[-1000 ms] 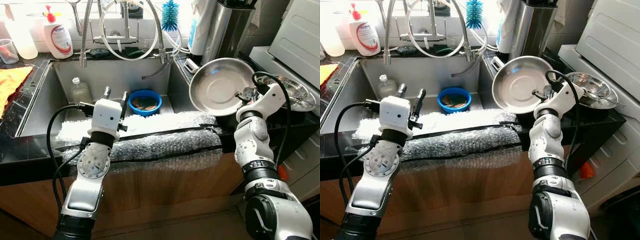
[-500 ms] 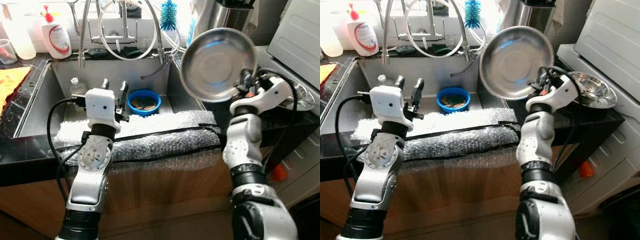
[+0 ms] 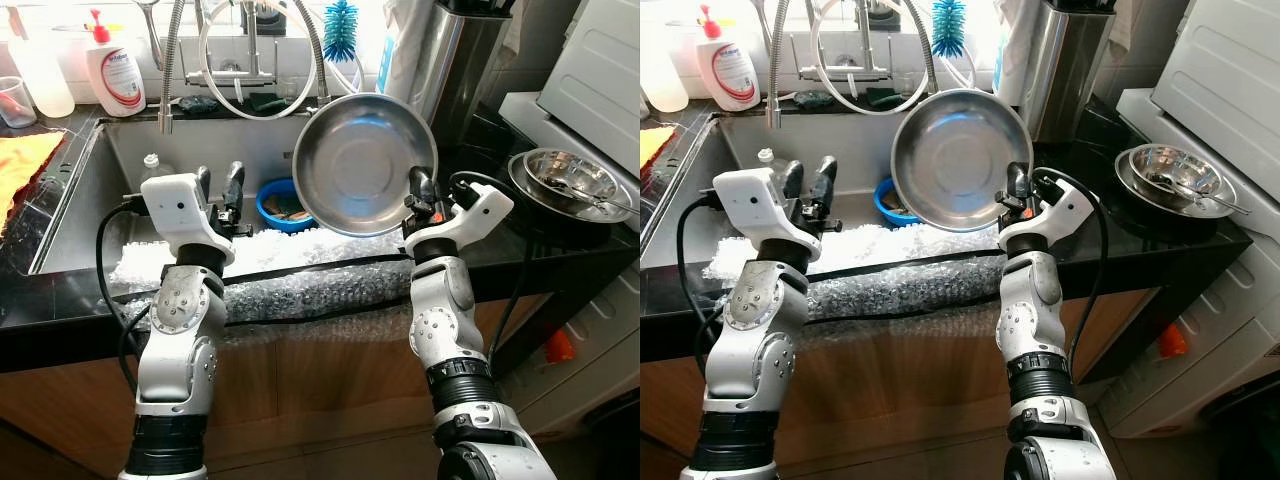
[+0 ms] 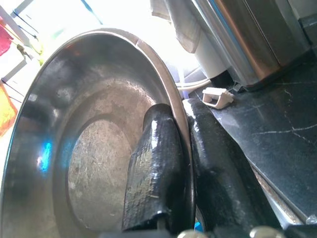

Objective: Kitchen organization

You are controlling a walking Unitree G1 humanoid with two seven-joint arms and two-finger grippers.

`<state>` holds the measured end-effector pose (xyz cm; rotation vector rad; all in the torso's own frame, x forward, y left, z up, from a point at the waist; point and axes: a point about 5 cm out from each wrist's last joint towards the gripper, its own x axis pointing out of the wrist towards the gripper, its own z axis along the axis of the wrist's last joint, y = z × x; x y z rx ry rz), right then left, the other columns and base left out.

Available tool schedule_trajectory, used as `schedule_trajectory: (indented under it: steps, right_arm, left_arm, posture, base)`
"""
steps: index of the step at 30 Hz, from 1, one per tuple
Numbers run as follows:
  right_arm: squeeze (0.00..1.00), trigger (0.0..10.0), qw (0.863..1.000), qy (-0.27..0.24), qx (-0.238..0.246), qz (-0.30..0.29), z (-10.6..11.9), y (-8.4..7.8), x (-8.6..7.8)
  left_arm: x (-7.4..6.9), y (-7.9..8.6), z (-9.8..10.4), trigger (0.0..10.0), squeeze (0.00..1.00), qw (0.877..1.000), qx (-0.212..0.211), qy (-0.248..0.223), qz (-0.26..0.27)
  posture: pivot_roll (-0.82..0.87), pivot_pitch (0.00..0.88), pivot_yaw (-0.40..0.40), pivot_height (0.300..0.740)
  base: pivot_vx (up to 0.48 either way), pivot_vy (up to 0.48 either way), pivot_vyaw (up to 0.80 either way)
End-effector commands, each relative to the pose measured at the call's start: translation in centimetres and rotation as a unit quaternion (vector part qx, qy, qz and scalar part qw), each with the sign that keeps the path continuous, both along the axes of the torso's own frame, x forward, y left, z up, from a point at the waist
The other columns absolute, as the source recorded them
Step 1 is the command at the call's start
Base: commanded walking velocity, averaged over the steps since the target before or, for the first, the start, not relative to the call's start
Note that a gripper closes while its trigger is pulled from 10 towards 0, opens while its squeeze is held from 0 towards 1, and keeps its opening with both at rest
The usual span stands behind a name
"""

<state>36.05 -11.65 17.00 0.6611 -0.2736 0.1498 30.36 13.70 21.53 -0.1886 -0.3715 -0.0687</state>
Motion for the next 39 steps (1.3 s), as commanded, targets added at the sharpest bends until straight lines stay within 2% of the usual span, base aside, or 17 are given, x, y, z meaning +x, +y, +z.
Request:
schedule_trajectory:
  steps: [1, 2, 3, 4, 12, 13, 14, 15, 21, 24, 28, 39]
  right_arm:
    - [0.0, 10.0, 1.0, -0.01, 0.015, 0.011, 0.3, 0.8, -0.3]
    - [0.0, 10.0, 1.0, -0.013, 0.014, 0.02, 0.4, 1.1, -0.3]
    - [0.0, 10.0, 0.999, -0.015, 0.015, 0.031, 0.6, 1.4, -0.4]
    - [0.0, 10.0, 0.999, -0.018, 0.015, 0.039, 0.7, 1.7, -0.4]
    - [0.0, 10.0, 0.996, -0.02, 0.007, 0.091, 0.7, 3.6, -0.7]
    - [0.0, 10.0, 0.995, -0.02, 0.007, 0.093, 0.7, 3.7, -0.7]
    - [0.0, 10.0, 0.995, -0.02, 0.007, 0.093, 0.7, 3.8, -0.8]
    - [0.0, 10.0, 0.995, -0.02, 0.007, 0.097, 0.6, 3.9, -0.8]
    - [0.0, 10.0, 0.992, -0.024, 0.005, 0.121, 0.7, 4.3, -0.9]
    - [0.0, 10.0, 0.991, -0.03, 0.004, 0.127, 0.9, 4.4, -0.9]
    - [0.0, 10.0, 0.99, -0.032, 0.004, 0.14, 0.9, 4.7, -1.0]
    - [0.0, 10.0, 0.984, -0.049, 0.006, 0.173, 1.4, 5.1, -1.5]
  left_arm:
    - [-0.2, -0.4, 0.4, 10.0, 0.0, 1.0, -0.007, -0.005, -0.013]
    - [-0.2, -0.7, 0.6, 10.0, 0.0, 1.0, -0.01, -0.008, -0.024]
    - [-0.2, -1.0, 0.7, 10.0, 0.27, 0.999, -0.009, -0.012, -0.038]
    - [-0.2, -1.3, 0.9, 10.0, 1.0, 0.999, -0.008, -0.015, -0.048]
    - [-0.3, -1.6, 1.0, 10.0, 1.0, 0.999, 0.003, -0.024, -0.043]
    - [-0.3, -1.5, 1.0, 10.0, 0.62, 0.999, 0.005, -0.026, -0.041]
    - [-0.3, -1.5, 1.1, 10.0, 0.62, 0.999, 0.006, -0.027, -0.041]
    - [-0.3, -1.6, 1.1, 10.0, 0.0, 0.999, 0.01, -0.029, -0.04]
    - [-0.1, -1.8, 1.1, 10.0, 0.0, 0.999, 0.023, -0.035, -0.029]
    - [0.0, -1.6, 1.3, 10.0, 0.0, 0.997, 0.055, -0.047, -0.01]
    - [0.0, -1.9, 1.0, 10.0, 0.0, 0.996, 0.07, -0.045, -0.016]
    - [0.2, -2.5, 0.1, 10.0, 0.0, 0.997, 0.066, -0.027, -0.032]
  posture:
    - [0.03, 0.0, -0.075, 0.74]
    - [0.04, 0.0, -0.078, 0.74]
    - [0.04, 0.0, -0.079, 0.74]
    - [0.04, 0.0, -0.079, 0.74]
    - [0.04, 0.0, -0.086, 0.74]
    - [0.04, 0.0, -0.086, 0.74]
    - [0.04, 0.0, -0.086, 0.74]
    - [0.04, 0.0, -0.088, 0.74]
    - [0.04, 0.0, -0.093, 0.74]
    - [0.05, 0.0, -0.097, 0.74]
    - [0.04, 0.0, -0.096, 0.74]
    - [0.04, 0.0, -0.1, 0.74]
  base:
    - [0.0, 0.0, 0.0]
    - [0.0, 0.0, 0.0]
    - [0.0, 0.0, 0.0]
    - [0.0, 0.0, 0.0]
    - [0.0, 0.0, 0.0]
    - [0.0, 0.0, 0.0]
    - [0.0, 0.0, 0.0]
    - [0.0, 0.0, 0.0]
    - [0.0, 0.0, 0.0]
    - [0.0, 0.0, 0.0]
    - [0.0, 0.0, 0.0]
    - [0.0, 0.0, 0.0]
